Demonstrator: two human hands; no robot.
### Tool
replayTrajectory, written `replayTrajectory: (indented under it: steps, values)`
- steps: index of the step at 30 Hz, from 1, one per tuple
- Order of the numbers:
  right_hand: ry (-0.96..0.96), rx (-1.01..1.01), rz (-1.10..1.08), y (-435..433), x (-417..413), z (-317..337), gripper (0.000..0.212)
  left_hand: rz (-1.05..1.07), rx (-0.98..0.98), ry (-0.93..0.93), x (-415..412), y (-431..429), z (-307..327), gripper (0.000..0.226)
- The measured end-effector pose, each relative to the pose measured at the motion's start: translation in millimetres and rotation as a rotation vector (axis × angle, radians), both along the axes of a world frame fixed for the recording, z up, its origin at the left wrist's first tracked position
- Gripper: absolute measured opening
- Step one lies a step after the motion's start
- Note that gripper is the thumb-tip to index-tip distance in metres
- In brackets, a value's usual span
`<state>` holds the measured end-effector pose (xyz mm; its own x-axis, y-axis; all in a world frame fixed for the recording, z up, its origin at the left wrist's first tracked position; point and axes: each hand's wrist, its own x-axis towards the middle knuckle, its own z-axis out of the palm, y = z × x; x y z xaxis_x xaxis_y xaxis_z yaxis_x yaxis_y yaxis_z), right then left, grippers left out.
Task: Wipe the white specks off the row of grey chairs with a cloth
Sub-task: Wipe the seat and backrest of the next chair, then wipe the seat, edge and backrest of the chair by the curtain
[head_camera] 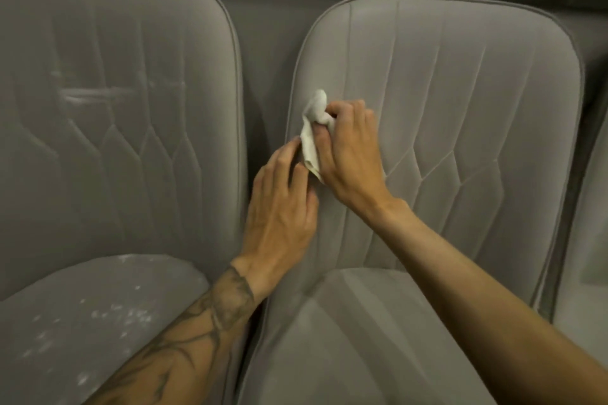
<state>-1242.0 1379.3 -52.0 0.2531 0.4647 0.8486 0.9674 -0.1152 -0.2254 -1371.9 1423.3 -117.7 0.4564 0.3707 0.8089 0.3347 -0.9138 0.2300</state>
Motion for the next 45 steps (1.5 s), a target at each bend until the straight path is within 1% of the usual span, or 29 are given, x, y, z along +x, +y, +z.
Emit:
replayTrajectory:
  steps: [3,5,8,11,15,17,20,21,24,27,29,32,34,37,42,45]
  values:
    - [0.038,-0.108,0.114,-16.7,-24.7,-16.8,0.017,-0.068,-0.141,0.085,-39.3,-7.8,3.1,0.056]
    - [0.093,-0.169,0.167,-25.1,-50.4,-37.8,0.017,-0.064,-0.217,0.158,-73.2,-14.2,-2.5,0.054]
    - [0.159,-0.254,0.206,-30.1,-102.8,-77.7,0.017,-0.031,-0.223,0.271,-137.5,-19.2,-25.6,0.043]
    - [0.196,-0.354,0.228,-30.3,-159.6,-114.2,0.022,0.075,-0.266,0.375,-211.4,-17.8,-55.4,0.036]
    - [0.213,-0.479,0.244,-17.3,-223.0,-144.1,0.027,0.292,-0.453,0.488,-313.7,-6.7,-91.3,0.045]
    - [0.222,-0.544,0.214,-11.1,-241.7,-156.6,0.03,0.359,-0.51,0.506,-356.4,-3.7,-101.7,0.046]
    - [0.222,-0.701,0.096,-4.8,-257.5,-174.6,0.033,0.402,-0.555,0.551,-402.3,-2.0,-109.1,0.037]
    - [0.187,-0.74,0.049,-2.9,-260.8,-178.5,0.034,0.407,-0.566,0.559,-413.2,-0.6,-110.3,0.035]
    - [0.124,-0.761,-0.017,4.7,-264.0,-180.4,0.036,0.393,-0.586,0.556,-436.5,3.9,-112.1,0.033]
    - [0.174,-0.708,-0.047,15.6,-261.1,-183.4,0.033,0.391,-0.584,0.556,-453.8,20.8,-109.7,0.032]
    - [0.161,-0.698,-0.072,25.1,-258.7,-188.4,0.033,0.403,-0.587,0.579,-462.0,41.8,-106.8,0.031]
    - [0.177,-0.712,-0.062,43.3,-255.2,-190.1,0.033,0.426,-0.576,0.599,-461.8,84.0,-100.2,0.021]
    - [0.147,-0.726,-0.039,52.2,-252.2,-188.4,0.033,0.434,-0.605,0.584,-452.9,111.2,-96.2,0.022]
    - [0.057,-0.707,-0.02,56.2,-251.7,-181.2,0.029,0.412,-0.62,0.623,-439.3,145.8,-92.9,0.024]
    - [0.075,-0.749,0.004,64.4,-248.7,-179.0,0.02,0.309,-0.635,0.637,-436.4,186.8,-86.3,0.028]
    - [0.025,-0.811,-0.036,82.8,-245.2,-177.8,0.023,0.252,-0.584,0.648,-441.0,205.8,-93.4,0.036]
